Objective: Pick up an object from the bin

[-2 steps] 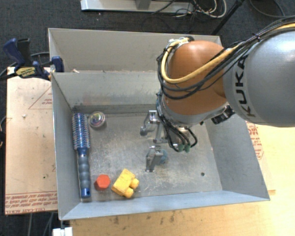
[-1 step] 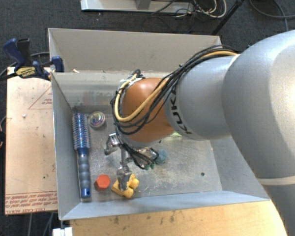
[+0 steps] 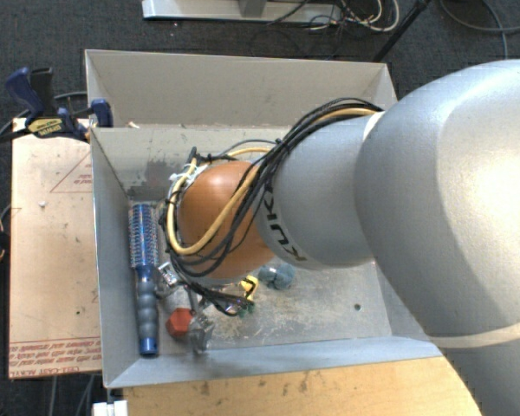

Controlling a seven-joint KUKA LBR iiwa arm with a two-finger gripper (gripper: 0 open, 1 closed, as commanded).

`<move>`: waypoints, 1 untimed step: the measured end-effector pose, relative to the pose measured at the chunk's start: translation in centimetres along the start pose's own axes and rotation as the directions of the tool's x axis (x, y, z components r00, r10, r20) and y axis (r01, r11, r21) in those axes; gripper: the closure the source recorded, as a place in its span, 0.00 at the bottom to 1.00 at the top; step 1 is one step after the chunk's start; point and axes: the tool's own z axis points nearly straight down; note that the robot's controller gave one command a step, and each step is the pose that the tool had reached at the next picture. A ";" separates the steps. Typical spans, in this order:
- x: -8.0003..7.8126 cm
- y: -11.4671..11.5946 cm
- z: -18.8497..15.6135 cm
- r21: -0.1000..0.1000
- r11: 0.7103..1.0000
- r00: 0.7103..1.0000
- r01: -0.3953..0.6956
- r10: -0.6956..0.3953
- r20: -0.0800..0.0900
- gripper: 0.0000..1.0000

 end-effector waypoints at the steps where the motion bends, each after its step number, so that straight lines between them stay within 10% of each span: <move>1: -0.2 0.5 0.0 -0.005 1.000 1.000 0.008 -0.008 0.004 1.00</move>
Offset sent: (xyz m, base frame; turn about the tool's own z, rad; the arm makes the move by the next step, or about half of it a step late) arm 0.0000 0.0000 0.0000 0.0000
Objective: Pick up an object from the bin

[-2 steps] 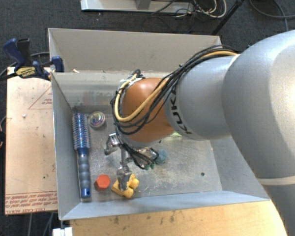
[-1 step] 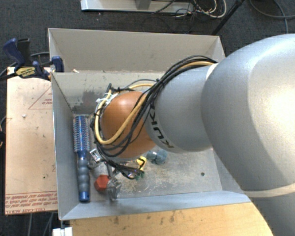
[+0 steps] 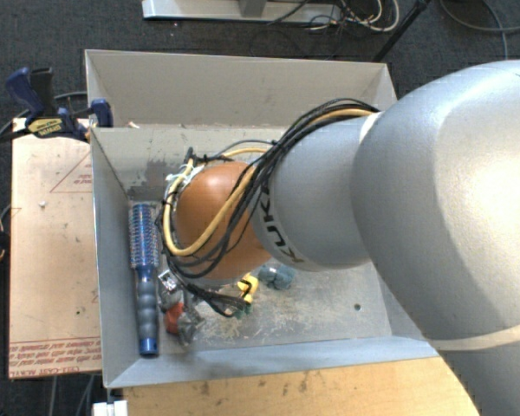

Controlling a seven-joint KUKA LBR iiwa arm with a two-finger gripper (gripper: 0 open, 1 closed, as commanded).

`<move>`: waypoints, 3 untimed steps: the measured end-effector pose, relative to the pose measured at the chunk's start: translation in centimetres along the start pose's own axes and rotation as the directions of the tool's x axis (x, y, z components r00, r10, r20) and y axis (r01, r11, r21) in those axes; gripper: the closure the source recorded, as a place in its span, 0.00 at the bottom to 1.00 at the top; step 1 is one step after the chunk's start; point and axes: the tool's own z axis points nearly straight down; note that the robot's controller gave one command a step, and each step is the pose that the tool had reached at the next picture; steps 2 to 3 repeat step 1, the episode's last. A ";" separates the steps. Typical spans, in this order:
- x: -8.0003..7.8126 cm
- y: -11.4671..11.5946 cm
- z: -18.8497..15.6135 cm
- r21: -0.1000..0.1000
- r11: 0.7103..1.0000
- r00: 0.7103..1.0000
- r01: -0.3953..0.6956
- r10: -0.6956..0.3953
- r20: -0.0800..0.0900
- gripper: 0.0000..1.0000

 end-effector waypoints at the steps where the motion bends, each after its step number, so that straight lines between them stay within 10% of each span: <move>1: -2.0 -0.1 -13.9 0.000 1.000 1.000 -0.001 0.001 0.001 1.00; 3: -2.0 -0.1 -13.9 0.000 1.000 1.000 -0.001 0.001 0.001 1.00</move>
Offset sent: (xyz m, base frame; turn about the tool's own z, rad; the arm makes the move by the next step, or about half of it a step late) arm 0.0138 0.0079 0.1347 -0.0014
